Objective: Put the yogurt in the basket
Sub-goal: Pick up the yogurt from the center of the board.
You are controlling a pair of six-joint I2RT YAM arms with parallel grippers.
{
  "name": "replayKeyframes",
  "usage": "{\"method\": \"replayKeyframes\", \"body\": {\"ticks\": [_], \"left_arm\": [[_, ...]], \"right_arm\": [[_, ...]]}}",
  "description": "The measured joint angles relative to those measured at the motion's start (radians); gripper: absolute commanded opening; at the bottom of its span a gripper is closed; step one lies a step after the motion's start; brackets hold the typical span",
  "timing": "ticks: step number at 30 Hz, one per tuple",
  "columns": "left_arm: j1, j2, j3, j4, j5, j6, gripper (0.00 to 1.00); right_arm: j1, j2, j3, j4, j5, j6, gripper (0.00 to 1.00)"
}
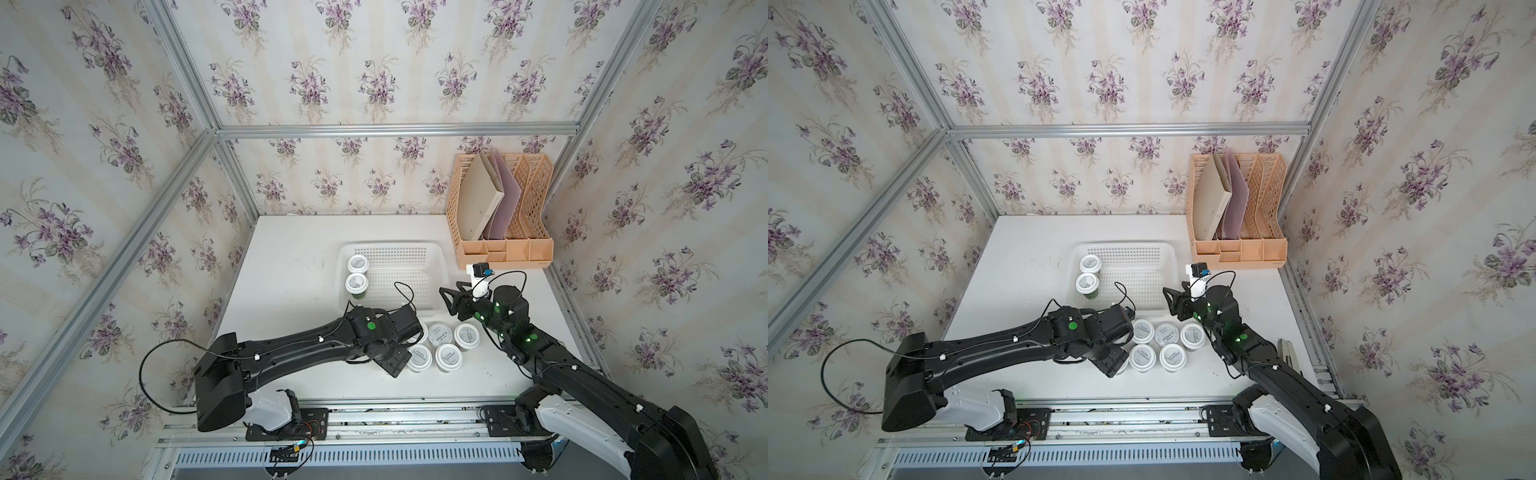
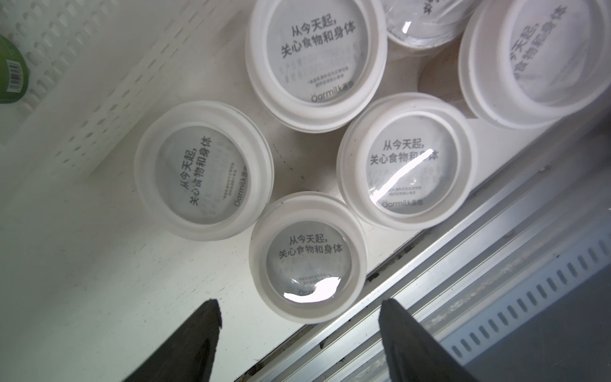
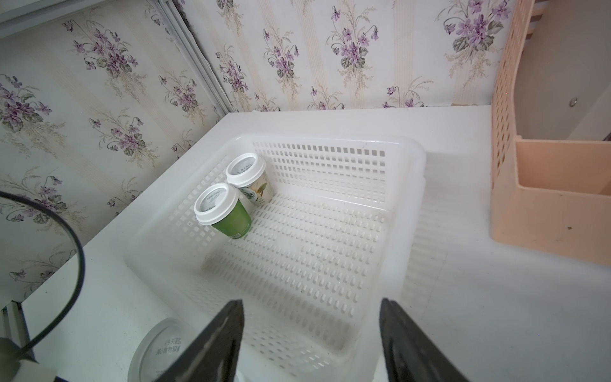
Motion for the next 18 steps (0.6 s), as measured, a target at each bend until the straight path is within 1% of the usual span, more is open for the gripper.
{"method": "replayKeyframes", "body": {"ticks": [18], "left_arm": [[0.006,0.043,-0.034,0.056,0.016,0.002,0.78]], "right_arm": [[0.0,0.002,0.001,0.0,0.0,0.0,0.7]]}}
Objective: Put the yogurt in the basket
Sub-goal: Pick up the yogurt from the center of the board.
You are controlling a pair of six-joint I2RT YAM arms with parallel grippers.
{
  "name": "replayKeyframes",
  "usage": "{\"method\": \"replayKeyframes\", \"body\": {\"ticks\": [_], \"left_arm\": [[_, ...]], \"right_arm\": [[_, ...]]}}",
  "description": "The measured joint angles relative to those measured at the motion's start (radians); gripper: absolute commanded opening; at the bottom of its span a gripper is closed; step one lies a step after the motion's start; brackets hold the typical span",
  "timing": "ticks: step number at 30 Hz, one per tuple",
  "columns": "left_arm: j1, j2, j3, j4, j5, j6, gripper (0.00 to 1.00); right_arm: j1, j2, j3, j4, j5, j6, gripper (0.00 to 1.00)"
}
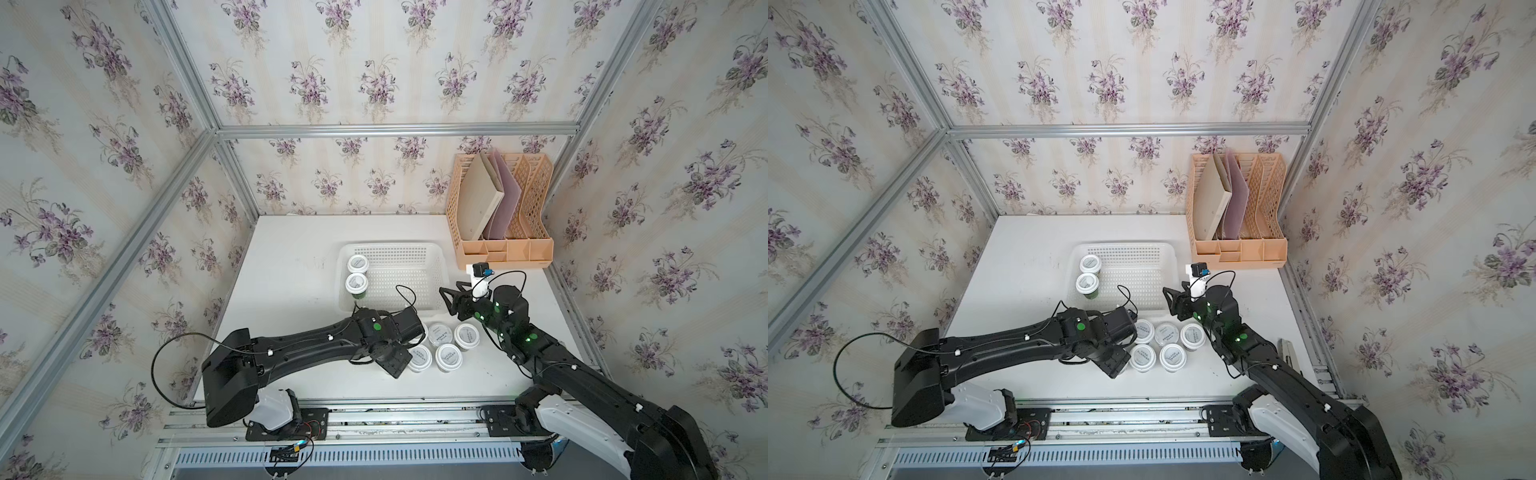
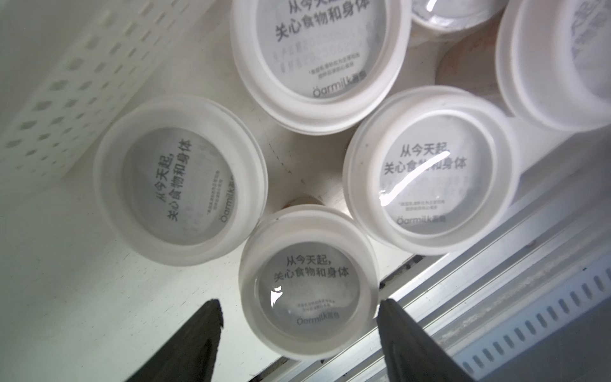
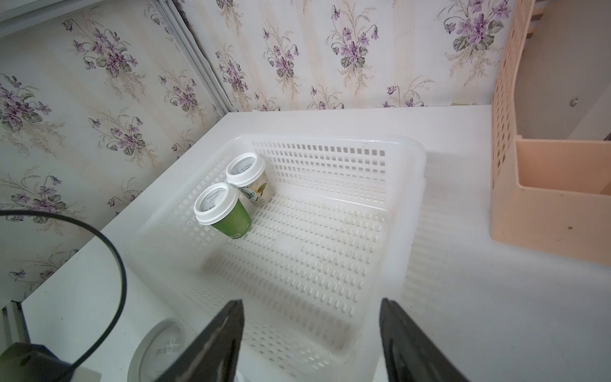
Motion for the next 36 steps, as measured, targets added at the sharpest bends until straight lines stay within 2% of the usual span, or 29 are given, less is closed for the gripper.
{"method": "replayKeyframes", "body": {"ticks": [21,36], "left_arm": [[0.005,0.029,-0.02,0.03,0.01,0.0,0.72],[0.02,-0.049,-0.058,0.003,-0.013,-0.001,0.69]], "right_arm": [[0.0,-0.003,0.0,0.0,0.0,0.0,0.7],[0.0,-0.003,0.0,0.0,0.0,0.0,0.7]]}}
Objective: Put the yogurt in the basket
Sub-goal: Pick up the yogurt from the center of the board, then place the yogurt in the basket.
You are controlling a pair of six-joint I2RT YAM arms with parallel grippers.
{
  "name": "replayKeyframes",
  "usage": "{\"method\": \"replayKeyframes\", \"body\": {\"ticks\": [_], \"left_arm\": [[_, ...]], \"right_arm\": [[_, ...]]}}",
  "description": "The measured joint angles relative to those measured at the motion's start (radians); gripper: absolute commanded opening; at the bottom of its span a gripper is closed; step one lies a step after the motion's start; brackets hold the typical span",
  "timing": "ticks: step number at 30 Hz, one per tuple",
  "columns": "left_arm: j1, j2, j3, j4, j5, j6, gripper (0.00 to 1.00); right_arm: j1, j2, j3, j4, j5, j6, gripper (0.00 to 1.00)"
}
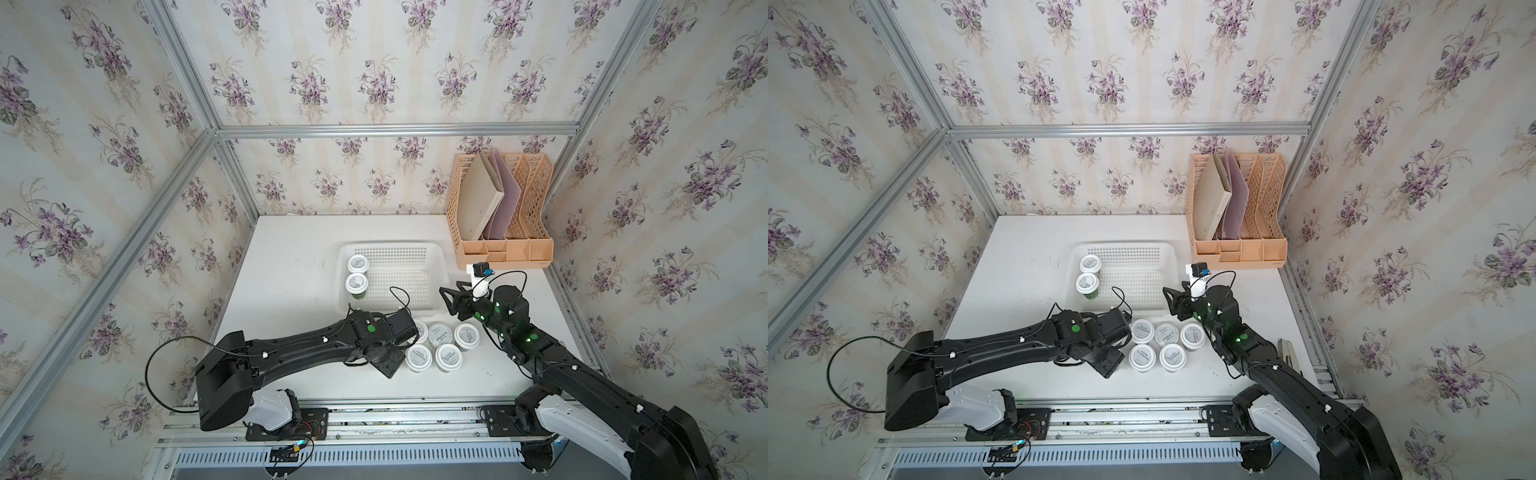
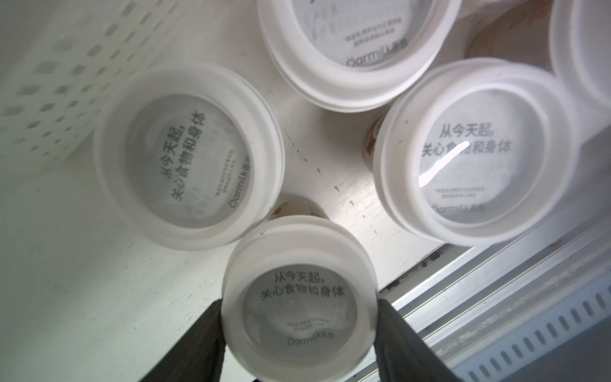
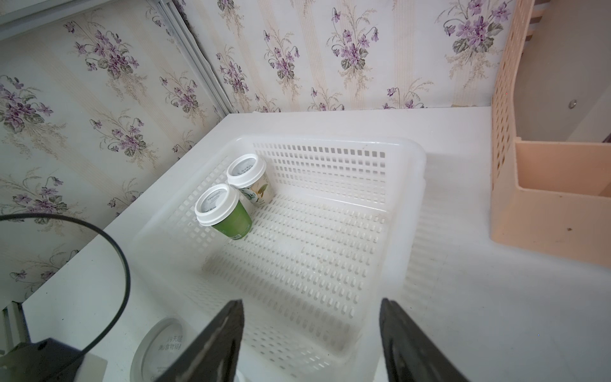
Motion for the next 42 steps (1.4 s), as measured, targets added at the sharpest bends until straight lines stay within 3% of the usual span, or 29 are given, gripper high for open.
{"method": "replayKeyframes", "body": {"ticks": [23,42], "left_arm": [[0.105,-0.21,0.043,-0.194,-0.063,0.026,0.68],[0.365,-0.058,0.417,-0.297,-0.057,0.266,0.68]], "right_arm": [[0.0,-0.006,0.0,0.0,0.0,0.0,0.7],[0.0,0.002,0.0,0.0,0.0,0.0,0.7]]}}
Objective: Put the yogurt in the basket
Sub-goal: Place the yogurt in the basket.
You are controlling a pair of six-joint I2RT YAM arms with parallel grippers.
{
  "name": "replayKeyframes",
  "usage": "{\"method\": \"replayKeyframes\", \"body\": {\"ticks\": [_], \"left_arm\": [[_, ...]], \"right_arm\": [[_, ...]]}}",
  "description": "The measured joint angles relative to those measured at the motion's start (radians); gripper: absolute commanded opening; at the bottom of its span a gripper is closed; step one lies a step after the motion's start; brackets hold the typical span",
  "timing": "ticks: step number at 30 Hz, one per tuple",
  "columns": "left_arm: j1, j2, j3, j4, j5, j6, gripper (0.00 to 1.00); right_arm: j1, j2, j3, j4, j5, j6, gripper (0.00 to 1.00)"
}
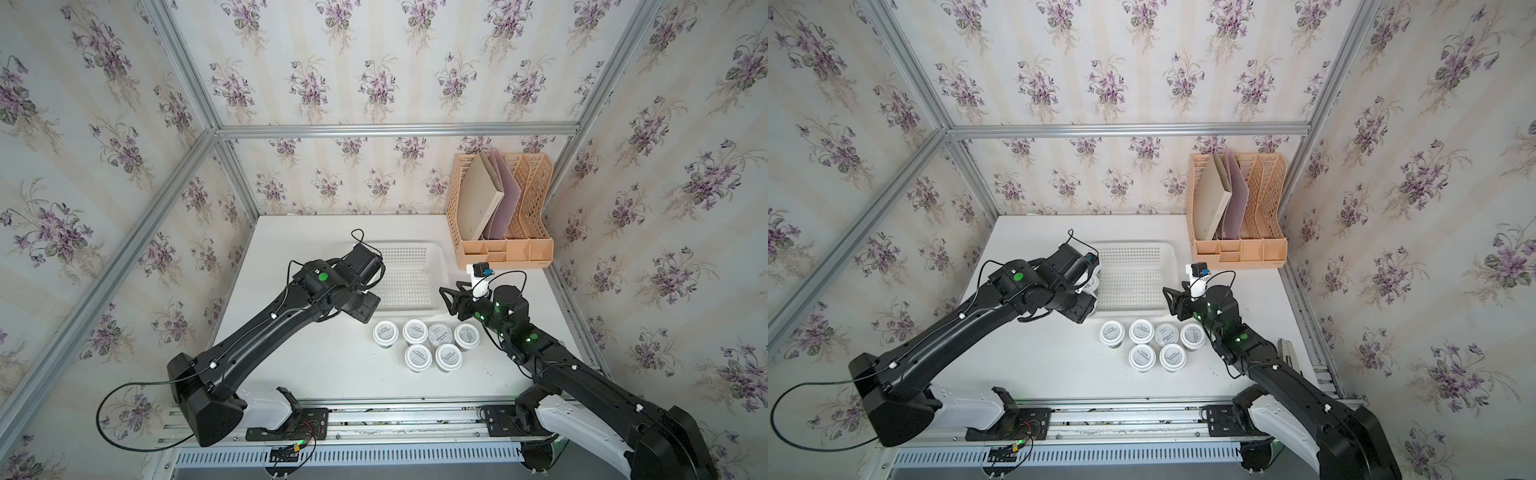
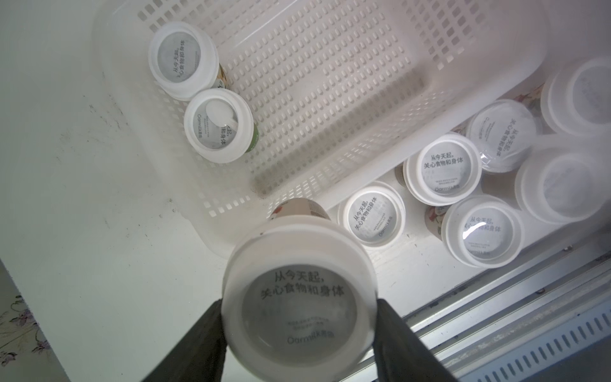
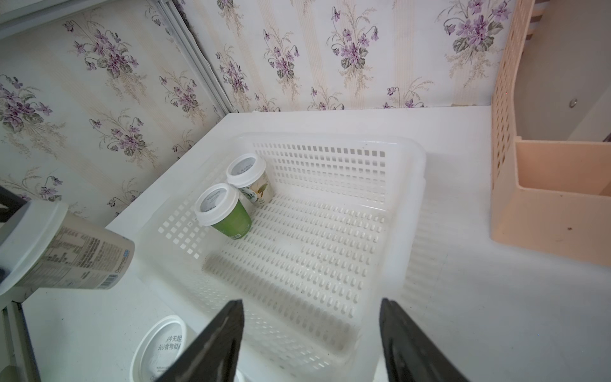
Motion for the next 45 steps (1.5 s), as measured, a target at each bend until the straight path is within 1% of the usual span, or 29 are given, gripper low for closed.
{"method": "replayKeyframes", "body": {"ticks": [9,17,27,45], "left_arm": [[0.133,0.135,0.08,0.01,0.038,0.099,0.68],[0.207,0.201,0.092,0.036,0.085,0.147,0.68],[0.219,0.232,0.034,0.083,0.124,0.159,0.68],[0.235,0.274,-0.039,0.14,0.143,0.159,0.68]], "right_arm": [[0.0,0.002,0.0,0.0,0.0,0.0,0.7],[0.0,0.009,0.0,0.0,0.0,0.0,0.7],[0.0,0.014,0.001,0.0,-0.001,0.0,0.7],[0.0,0.008,0.001,0.0,-0.001,0.0,0.7]]}}
